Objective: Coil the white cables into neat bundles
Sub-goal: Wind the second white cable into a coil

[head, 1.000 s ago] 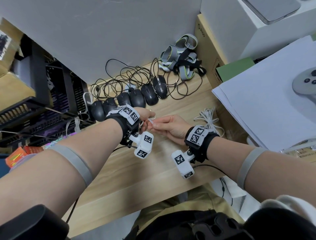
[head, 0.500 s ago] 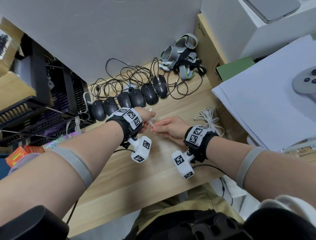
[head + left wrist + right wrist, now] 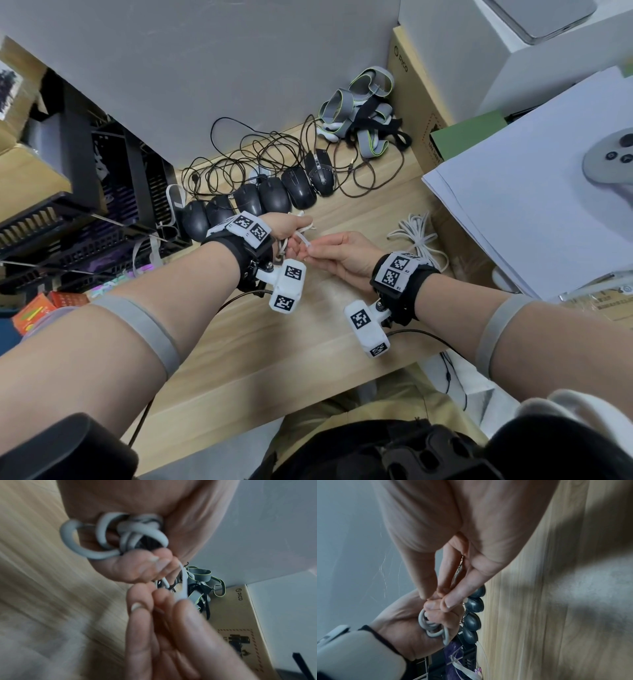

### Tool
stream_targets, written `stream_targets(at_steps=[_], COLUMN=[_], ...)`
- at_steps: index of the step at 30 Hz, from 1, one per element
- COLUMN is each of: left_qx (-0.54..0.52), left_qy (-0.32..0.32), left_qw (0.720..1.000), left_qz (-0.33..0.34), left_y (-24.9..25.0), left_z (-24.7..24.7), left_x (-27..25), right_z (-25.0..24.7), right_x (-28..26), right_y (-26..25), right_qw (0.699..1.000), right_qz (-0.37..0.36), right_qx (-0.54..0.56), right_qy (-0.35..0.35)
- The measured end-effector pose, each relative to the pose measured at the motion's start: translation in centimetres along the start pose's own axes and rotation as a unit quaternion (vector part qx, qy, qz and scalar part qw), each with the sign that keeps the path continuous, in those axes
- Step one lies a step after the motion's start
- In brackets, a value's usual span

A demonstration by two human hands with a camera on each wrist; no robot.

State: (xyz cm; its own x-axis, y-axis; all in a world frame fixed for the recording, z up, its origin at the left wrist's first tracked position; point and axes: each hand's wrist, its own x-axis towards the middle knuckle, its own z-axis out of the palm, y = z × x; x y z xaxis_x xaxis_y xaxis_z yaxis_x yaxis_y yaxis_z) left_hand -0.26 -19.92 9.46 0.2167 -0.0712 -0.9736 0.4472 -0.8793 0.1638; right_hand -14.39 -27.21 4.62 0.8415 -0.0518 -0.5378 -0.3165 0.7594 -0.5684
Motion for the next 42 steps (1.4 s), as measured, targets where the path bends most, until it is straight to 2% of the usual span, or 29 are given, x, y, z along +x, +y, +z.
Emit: stream_targets(at_steps=[7, 18, 25, 32, 34, 42], left_qx=[-0.035, -0.035, -0.01, 0.02, 0.022, -0.043], left_qy=[0.104, 0.129, 0.205, 0.246, 0.242, 0.155], left_qw=[0.99, 0.985, 0.964, 0.952, 0.954, 0.977], left_qz=[0.093, 0.11, 0.171, 0.18, 0.177, 0.14], left_y=[-0.4, -0.7, -0.9, -0.7, -0.7, -0.5], left_z=[0.7, 1.5, 2.0, 1.9, 1.8, 1.3], left_x=[0.5, -0.8, -0.9, -0.3, -0.3, -0.2], right_z=[0.2, 0.3, 0.7, 0.7, 0.6, 0.5], right_x=[0.2, -0.2, 0.0, 0.1, 0.0, -0.4], right_y=[0.1, -0.5, -0.7, -0.6, -0.6, -0.9], right_qw=[0.999, 0.999, 0.999, 0.998, 0.997, 0.997], right_qz=[-0.008, 0.007, -0.002, -0.013, -0.026, -0.039], right_qx=[0.023, 0.015, 0.011, 0.0, -0.006, 0.003], right_qy=[0.041, 0.035, 0.052, 0.061, 0.069, 0.067])
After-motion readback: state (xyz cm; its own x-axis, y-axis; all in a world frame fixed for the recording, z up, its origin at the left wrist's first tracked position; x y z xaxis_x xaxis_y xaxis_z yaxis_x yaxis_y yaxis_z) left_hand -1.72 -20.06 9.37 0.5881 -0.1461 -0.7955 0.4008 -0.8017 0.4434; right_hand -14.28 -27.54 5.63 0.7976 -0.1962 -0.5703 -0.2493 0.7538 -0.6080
